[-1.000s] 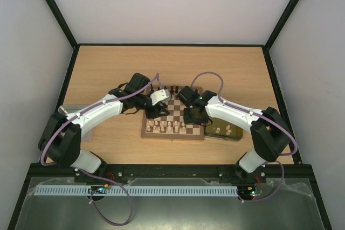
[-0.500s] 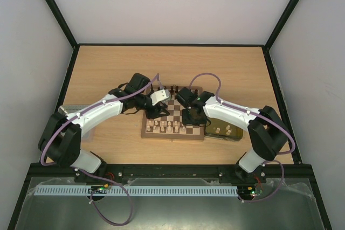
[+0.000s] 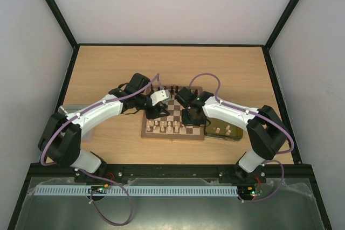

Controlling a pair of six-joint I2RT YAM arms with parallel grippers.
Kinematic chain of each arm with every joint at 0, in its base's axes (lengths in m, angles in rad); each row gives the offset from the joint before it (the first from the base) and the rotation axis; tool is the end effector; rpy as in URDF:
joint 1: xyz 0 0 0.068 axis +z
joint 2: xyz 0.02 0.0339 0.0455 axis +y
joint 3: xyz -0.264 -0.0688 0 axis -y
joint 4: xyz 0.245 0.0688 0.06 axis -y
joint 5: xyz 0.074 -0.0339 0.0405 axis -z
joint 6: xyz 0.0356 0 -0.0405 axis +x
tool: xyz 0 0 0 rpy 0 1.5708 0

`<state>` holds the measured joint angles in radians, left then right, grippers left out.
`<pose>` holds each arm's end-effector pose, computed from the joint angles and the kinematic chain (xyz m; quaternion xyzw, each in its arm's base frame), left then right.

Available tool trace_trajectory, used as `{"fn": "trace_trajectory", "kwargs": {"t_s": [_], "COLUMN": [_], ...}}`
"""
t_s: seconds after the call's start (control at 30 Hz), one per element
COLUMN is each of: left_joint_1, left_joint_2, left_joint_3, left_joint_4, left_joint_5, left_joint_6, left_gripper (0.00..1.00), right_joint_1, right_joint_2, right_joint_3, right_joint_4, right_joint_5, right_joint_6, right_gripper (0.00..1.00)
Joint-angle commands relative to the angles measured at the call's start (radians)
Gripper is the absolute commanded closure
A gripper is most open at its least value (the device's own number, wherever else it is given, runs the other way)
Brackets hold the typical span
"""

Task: Set up the chess pieces on the board
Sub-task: Place the chess piece on the chessboard, then pick up the chess piece from the storage box.

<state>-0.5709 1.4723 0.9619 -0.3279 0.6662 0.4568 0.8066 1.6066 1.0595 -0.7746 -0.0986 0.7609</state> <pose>0.2450 -0.1835 0.2331 0.5357 0.7109 -0.3241 0.3205 0.2029 0.2168 0.1951 -0.0288 0.9906 0.1222 0.0534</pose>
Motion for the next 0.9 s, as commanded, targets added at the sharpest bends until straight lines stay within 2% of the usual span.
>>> {"fn": "trace_trajectory", "kwargs": {"t_s": [0.0, 0.2, 0.47, 0.7, 0.87], "left_joint_1": [0.004, 0.004, 0.005, 0.002, -0.008], "left_joint_2": [-0.006, -0.01, -0.016, -0.016, -0.024], "left_joint_3": [-0.01, -0.009, -0.011, 0.009, 0.015], "left_joint_4": [-0.018, -0.023, -0.025, -0.059, -0.07], "left_joint_5": [0.031, 0.036, 0.039, 0.056, 0.062], "left_joint_6": [0.016, 0.019, 0.02, 0.033, 0.039], "left_gripper": [0.58, 0.58, 0.58, 0.57, 0.57], "right_joint_1": [0.009, 0.008, -0.036, -0.278, -0.401], "right_joint_2": [0.012, 0.006, -0.09, -0.324, -0.388], "right_joint_3": [0.028, 0.043, 0.065, -0.114, -0.256], "right_joint_4": [0.014, 0.005, -0.095, -0.119, -0.09], "right_joint_5": [0.0, 0.012, 0.125, 0.142, 0.086], "right_joint_6": [0.011, 0.02, 0.034, 0.035, 0.008], "right_gripper": [0.85, 0.81, 0.79, 0.75, 0.74]}}
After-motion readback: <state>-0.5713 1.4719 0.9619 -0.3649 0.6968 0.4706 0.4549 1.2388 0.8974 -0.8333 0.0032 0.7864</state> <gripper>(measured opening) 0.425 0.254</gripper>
